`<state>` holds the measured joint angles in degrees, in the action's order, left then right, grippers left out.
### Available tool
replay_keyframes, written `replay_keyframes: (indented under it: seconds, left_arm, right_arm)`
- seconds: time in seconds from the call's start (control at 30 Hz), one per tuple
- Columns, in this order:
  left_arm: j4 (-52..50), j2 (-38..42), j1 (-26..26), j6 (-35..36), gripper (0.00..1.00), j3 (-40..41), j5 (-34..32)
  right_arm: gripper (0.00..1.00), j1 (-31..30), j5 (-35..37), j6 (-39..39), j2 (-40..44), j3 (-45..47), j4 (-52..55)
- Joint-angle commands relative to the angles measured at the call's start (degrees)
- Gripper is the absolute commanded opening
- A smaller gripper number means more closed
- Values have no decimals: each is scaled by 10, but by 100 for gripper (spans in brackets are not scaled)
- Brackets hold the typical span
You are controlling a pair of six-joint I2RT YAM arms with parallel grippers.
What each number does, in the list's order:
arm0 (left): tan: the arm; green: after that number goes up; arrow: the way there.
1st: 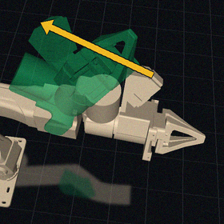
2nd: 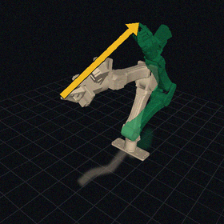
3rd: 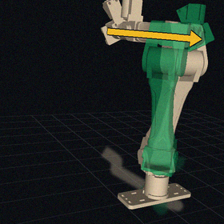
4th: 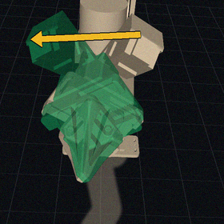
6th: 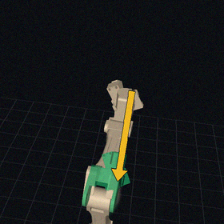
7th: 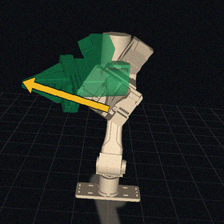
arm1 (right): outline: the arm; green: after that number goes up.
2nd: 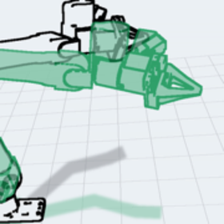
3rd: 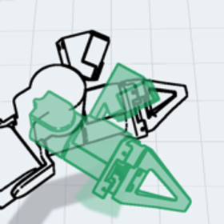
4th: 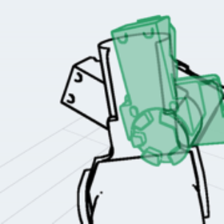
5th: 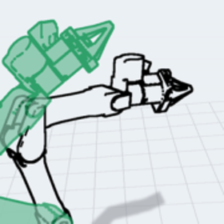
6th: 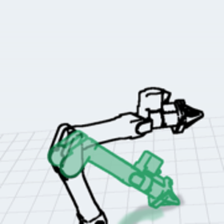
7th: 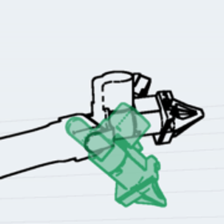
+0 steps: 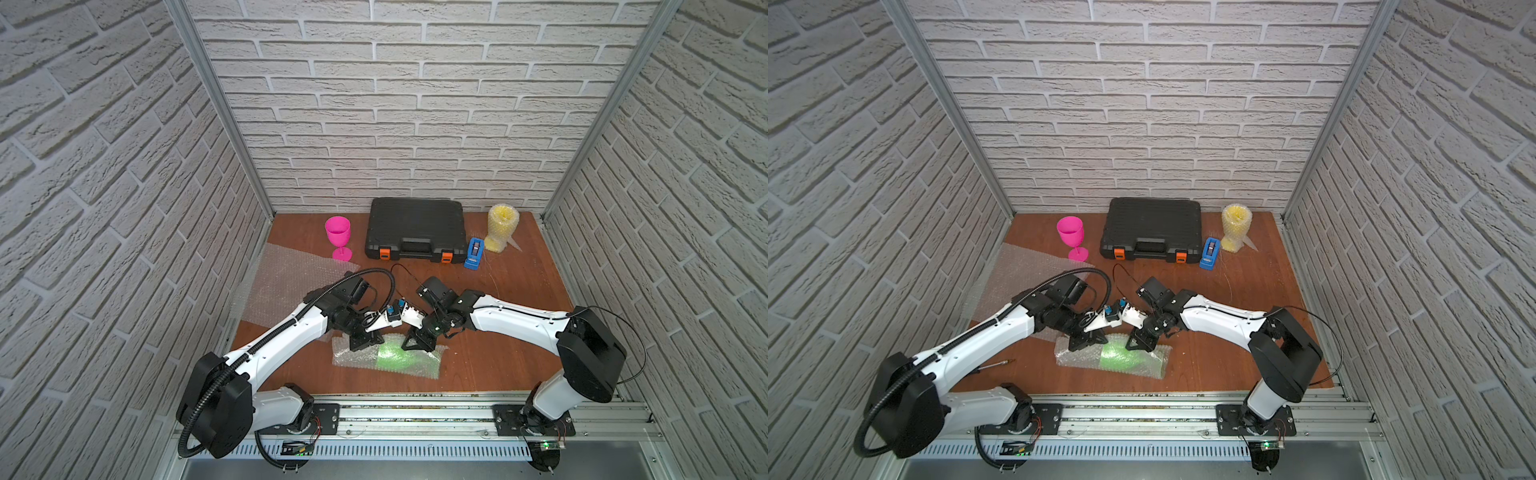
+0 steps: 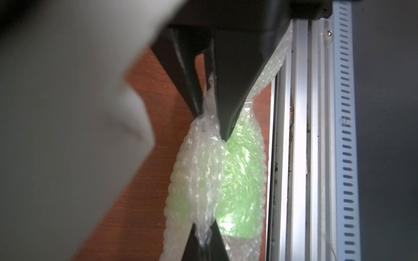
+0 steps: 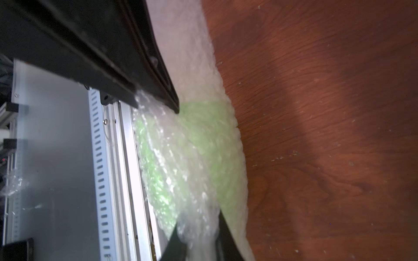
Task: Wrap wine glasses in bubble wrap
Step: Pick up the bubble wrap from the center of the board.
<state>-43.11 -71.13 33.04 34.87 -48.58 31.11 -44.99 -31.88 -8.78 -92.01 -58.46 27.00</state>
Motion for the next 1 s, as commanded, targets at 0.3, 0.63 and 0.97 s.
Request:
replay_keyframes:
  seconds: [0.3,0.63,0.97]
  left_arm:
    - [65,201,-29,-87,73,-27,41]
    - [69,371,-38,-123,97,-18,-29]
    - [84,355,-54,-150,98,-12,25]
  right_arm:
    - [3,41,2,18,153,59,-32]
    - [3,90,-73,-5,275,82,-19]
    - [3,87,-119,-138,334,69,63]
